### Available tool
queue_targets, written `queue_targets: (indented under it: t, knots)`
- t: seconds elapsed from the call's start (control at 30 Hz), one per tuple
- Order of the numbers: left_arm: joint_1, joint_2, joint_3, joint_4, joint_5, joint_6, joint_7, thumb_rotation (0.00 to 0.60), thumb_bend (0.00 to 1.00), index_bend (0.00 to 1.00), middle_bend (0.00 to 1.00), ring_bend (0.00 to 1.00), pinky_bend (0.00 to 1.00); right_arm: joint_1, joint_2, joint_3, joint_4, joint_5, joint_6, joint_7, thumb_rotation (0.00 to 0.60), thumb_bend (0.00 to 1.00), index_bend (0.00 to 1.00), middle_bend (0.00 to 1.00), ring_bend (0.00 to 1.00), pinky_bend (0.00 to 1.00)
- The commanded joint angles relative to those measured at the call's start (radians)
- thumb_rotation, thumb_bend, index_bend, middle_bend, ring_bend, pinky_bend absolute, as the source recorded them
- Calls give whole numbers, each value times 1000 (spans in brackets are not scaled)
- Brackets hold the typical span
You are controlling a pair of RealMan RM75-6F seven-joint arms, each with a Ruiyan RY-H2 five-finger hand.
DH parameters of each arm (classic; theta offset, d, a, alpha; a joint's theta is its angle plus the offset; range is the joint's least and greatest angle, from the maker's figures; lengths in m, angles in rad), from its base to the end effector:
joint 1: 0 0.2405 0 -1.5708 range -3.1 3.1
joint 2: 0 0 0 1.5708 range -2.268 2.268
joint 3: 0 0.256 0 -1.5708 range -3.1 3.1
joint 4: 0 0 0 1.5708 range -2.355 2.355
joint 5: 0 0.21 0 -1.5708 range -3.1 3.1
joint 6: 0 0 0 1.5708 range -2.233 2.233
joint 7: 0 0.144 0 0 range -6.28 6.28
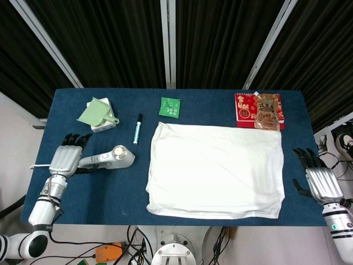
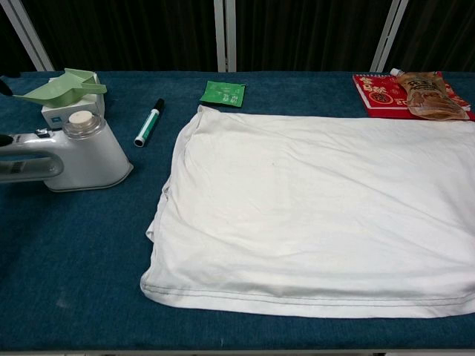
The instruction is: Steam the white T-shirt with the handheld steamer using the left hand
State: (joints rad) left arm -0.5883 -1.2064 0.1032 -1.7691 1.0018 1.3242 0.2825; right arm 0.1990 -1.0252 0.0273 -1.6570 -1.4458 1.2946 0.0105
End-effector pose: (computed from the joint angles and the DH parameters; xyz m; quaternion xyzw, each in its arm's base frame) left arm -0.2473 0.2740 0.0923 -0.6592 -0.4256 -0.3061 0.5391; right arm -0.3076 -0.2092 0.1609 0.6431 -0.4134 0.3373 0.5494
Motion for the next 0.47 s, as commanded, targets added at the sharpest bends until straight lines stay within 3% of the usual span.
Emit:
queue_targets:
  t: [0.03, 0.13, 0.47]
  knots:
    - [188, 57, 37, 93, 190, 172, -265, 374, 113, 46, 99, 38, 0, -13, 27, 15, -2, -6, 39, 23, 600, 115, 0, 115, 20, 77]
    - [270, 73, 67, 133, 240, 225, -337, 376, 95, 46, 78, 12, 0, -36, 34, 16, 10, -19, 85, 31, 600, 75, 0, 44, 0, 2]
    - [474, 6, 96, 225, 343, 357, -395, 374, 80, 46, 47, 0, 0, -116, 3, -7, -1, -97, 230, 0, 600, 69, 0, 18, 0, 0]
